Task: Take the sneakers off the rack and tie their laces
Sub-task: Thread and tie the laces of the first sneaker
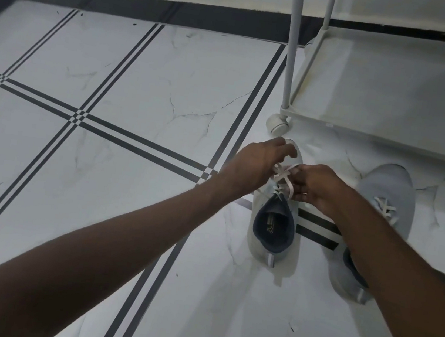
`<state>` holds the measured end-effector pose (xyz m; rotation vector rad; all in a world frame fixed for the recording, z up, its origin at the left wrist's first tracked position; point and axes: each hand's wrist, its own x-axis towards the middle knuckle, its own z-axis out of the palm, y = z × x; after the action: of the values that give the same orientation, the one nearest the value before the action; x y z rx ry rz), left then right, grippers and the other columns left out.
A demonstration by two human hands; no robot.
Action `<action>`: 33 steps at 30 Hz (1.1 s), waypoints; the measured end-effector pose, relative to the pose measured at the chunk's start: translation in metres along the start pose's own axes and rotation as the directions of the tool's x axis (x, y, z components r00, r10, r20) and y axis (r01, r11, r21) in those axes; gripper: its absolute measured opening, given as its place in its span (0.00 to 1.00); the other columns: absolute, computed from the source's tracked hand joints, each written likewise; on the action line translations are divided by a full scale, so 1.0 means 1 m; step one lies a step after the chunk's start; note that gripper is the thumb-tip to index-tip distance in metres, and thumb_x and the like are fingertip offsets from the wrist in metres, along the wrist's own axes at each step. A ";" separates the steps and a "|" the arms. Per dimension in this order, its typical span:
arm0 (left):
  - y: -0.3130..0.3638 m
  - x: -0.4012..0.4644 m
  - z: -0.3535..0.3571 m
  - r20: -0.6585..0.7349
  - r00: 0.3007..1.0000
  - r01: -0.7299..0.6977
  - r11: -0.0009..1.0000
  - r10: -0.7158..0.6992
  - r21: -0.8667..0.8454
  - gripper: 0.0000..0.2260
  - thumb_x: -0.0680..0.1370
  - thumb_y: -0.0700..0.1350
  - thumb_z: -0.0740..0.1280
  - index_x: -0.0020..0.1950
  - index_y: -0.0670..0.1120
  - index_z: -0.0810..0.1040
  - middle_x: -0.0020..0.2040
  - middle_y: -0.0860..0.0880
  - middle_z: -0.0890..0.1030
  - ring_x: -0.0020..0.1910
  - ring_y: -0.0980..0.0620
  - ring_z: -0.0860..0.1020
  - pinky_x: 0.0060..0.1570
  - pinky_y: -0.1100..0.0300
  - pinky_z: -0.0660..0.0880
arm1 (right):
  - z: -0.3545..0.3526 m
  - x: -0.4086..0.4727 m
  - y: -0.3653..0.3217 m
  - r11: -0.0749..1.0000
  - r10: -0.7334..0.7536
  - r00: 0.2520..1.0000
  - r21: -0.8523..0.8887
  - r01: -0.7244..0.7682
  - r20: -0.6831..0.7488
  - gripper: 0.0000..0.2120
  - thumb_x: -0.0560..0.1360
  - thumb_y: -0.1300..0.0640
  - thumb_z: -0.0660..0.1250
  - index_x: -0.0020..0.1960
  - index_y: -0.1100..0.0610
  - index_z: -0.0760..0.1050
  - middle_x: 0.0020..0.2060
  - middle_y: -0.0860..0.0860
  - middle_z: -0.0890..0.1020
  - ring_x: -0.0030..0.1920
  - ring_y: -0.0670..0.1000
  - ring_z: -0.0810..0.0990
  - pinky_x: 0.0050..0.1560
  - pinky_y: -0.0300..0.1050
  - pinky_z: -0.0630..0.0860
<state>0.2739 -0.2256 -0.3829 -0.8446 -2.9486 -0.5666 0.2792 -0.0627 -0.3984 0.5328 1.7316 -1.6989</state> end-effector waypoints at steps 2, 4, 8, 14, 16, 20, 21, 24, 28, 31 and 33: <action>-0.002 -0.003 0.004 -0.014 0.999 0.050 0.999 -0.050 -0.005 0.12 0.72 0.36 0.71 0.55 0.44 0.80 0.45 0.47 0.82 0.40 0.47 0.82 0.37 0.52 0.79 | -0.001 0.003 0.001 0.999 0.027 0.996 0.015 -0.028 0.089 0.12 0.80 0.65 0.60 0.61 0.63 0.77 0.43 0.58 0.85 0.36 0.53 0.82 0.36 0.45 0.80; -0.001 -0.005 0.007 -0.053 0.994 0.093 0.996 -0.094 -0.015 0.08 0.73 0.39 0.71 0.51 0.45 0.81 0.42 0.47 0.82 0.37 0.46 0.81 0.37 0.49 0.78 | -0.002 0.005 0.001 0.996 0.041 0.985 0.074 -0.054 0.165 0.15 0.79 0.67 0.58 0.64 0.62 0.75 0.46 0.59 0.82 0.35 0.52 0.81 0.35 0.44 0.80; 0.004 -0.004 0.011 -0.090 0.968 0.219 0.963 -0.235 -0.155 0.07 0.71 0.40 0.70 0.48 0.47 0.83 0.40 0.49 0.85 0.38 0.47 0.82 0.40 0.51 0.78 | 0.000 0.001 -0.001 0.984 0.007 0.977 0.172 -0.044 0.214 0.11 0.79 0.67 0.62 0.60 0.64 0.76 0.40 0.57 0.83 0.36 0.52 0.84 0.37 0.44 0.83; -0.003 0.002 0.007 0.008 0.948 0.307 0.911 -0.317 -0.274 0.06 0.73 0.46 0.72 0.48 0.49 0.86 0.36 0.49 0.86 0.35 0.49 0.84 0.39 0.52 0.80 | -0.002 -0.009 -0.008 0.995 -0.097 0.993 0.005 0.098 -0.068 0.11 0.69 0.71 0.73 0.51 0.67 0.80 0.40 0.60 0.86 0.33 0.52 0.86 0.35 0.42 0.83; -0.009 -0.001 0.002 0.132 0.926 0.377 0.827 -0.355 -0.417 0.06 0.74 0.43 0.73 0.50 0.46 0.87 0.37 0.47 0.87 0.36 0.49 0.85 0.41 0.53 0.83 | -0.013 -0.010 -0.009 0.954 -0.238 0.946 -0.236 0.184 -0.222 0.07 0.67 0.71 0.75 0.43 0.63 0.83 0.34 0.56 0.85 0.33 0.53 0.86 0.37 0.44 0.84; -0.025 -0.012 -0.023 0.353 0.773 0.618 0.504 -0.527 -0.603 0.08 0.77 0.36 0.70 0.55 0.39 0.84 0.45 0.42 0.87 0.42 0.48 0.87 0.41 0.60 0.84 | -0.057 -0.010 -0.004 0.684 -0.398 0.853 -0.729 0.030 -0.338 0.07 0.64 0.66 0.79 0.38 0.55 0.85 0.33 0.53 0.86 0.35 0.53 0.86 0.42 0.47 0.83; -0.033 -0.016 -0.029 0.437 0.705 0.700 0.452 -0.558 -0.553 0.09 0.78 0.36 0.68 0.57 0.37 0.83 0.47 0.41 0.87 0.45 0.46 0.87 0.44 0.58 0.84 | -0.068 -0.012 -0.004 0.626 -0.363 0.843 -0.774 -0.095 -0.397 0.08 0.62 0.65 0.79 0.39 0.56 0.85 0.34 0.54 0.86 0.37 0.54 0.85 0.41 0.47 0.82; -0.056 -0.028 -0.039 0.638 0.477 0.877 0.379 -0.604 -0.297 0.13 0.79 0.39 0.69 0.61 0.34 0.79 0.50 0.39 0.86 0.51 0.40 0.85 0.54 0.49 0.82 | -0.077 -0.021 -0.001 0.463 -0.172 0.908 -0.845 -0.268 -0.382 0.05 0.65 0.63 0.76 0.41 0.61 0.84 0.30 0.54 0.83 0.27 0.49 0.80 0.27 0.37 0.73; -0.052 -0.025 -0.025 0.516 0.609 0.729 0.681 -0.602 -0.066 0.26 0.74 0.45 0.75 0.69 0.41 0.73 0.60 0.43 0.81 0.58 0.44 0.82 0.60 0.52 0.78 | -0.046 -0.020 0.007 0.453 -0.320 0.923 -0.890 -0.050 -0.214 0.09 0.67 0.64 0.74 0.46 0.55 0.86 0.39 0.52 0.87 0.37 0.53 0.85 0.42 0.46 0.83; -0.024 -0.015 -0.014 0.410 0.794 0.549 0.819 -0.449 -0.166 0.18 0.71 0.45 0.78 0.60 0.46 0.82 0.54 0.47 0.86 0.50 0.51 0.84 0.55 0.57 0.79 | -0.016 -0.022 0.017 0.513 -0.448 0.894 -0.825 0.236 -0.023 0.11 0.67 0.62 0.74 0.46 0.50 0.85 0.43 0.48 0.87 0.46 0.52 0.84 0.52 0.48 0.81; -0.006 -0.018 -0.003 0.457 0.798 0.502 0.853 -0.394 -0.141 0.14 0.70 0.45 0.78 0.54 0.45 0.85 0.49 0.47 0.87 0.47 0.50 0.84 0.52 0.57 0.79 | -0.003 -0.020 0.025 0.540 -0.432 0.901 -0.788 0.296 0.043 0.11 0.66 0.62 0.74 0.45 0.50 0.85 0.41 0.49 0.87 0.43 0.52 0.84 0.49 0.48 0.81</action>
<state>0.2859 -0.2410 -0.3843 -0.2623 -3.5581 -0.9090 0.3098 -0.0548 -0.4031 -0.1371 2.6059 -0.9369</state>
